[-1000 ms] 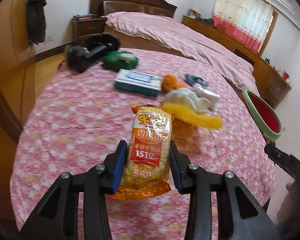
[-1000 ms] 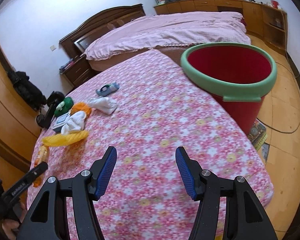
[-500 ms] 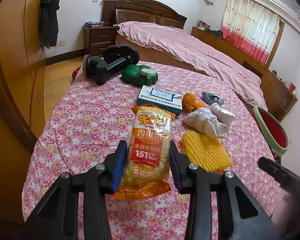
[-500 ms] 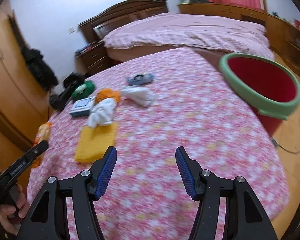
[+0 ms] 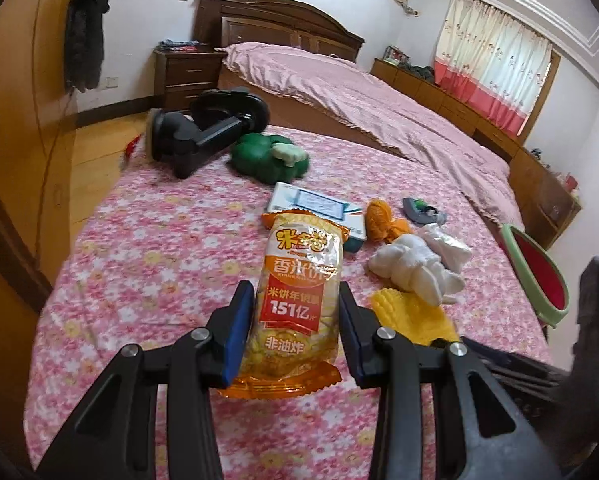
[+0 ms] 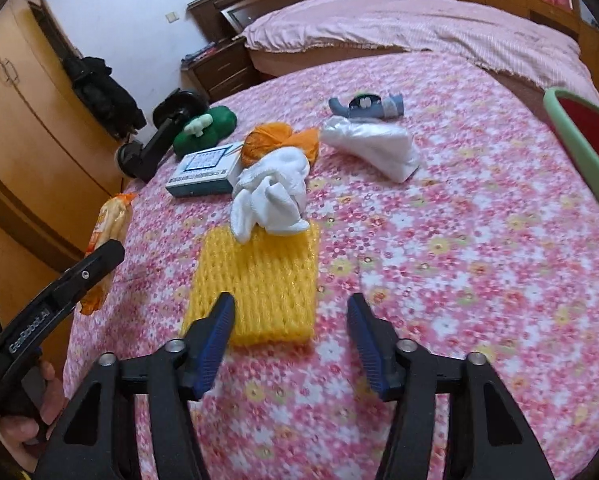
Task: Collect trash
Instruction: 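Grasp the yellow foam net with the right gripper while the left gripper holds the snack bag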
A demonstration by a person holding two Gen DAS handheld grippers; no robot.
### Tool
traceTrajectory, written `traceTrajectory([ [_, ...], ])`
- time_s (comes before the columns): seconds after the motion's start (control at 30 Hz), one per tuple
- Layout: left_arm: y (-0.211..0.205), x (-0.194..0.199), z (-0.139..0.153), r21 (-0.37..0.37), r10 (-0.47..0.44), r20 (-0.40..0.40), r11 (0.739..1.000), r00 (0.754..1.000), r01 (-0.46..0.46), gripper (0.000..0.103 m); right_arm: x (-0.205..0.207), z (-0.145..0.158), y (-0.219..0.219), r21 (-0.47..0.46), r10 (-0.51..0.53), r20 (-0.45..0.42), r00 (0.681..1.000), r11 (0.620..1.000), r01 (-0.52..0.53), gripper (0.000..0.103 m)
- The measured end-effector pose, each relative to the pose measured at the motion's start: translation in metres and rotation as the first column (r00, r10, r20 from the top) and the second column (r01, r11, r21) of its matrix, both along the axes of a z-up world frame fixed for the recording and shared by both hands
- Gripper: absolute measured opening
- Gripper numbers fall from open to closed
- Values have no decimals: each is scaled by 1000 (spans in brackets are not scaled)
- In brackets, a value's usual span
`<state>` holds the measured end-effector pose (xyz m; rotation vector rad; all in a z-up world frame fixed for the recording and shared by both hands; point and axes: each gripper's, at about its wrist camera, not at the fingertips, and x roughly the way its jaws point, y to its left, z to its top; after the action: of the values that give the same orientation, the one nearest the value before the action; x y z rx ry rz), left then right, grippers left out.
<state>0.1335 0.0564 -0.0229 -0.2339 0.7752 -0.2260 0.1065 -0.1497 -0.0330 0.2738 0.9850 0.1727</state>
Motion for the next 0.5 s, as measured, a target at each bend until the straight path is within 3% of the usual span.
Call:
traceTrajectory([
  [0.27,-21,9,-3,6,-93,14,996,996,93,41,-6,-5,0,-11,-30,15,999,999,31,44],
  [0.43,-23,12,-6,4,-95,5,995,995,95,41,-8,-3,6,-42,8,23,1000,999,-7,29],
  [0.5,-21,12,-6,3,-86,0,996,996,86,41,-10,-1,7,-42,25,32,999,999,-24,18],
])
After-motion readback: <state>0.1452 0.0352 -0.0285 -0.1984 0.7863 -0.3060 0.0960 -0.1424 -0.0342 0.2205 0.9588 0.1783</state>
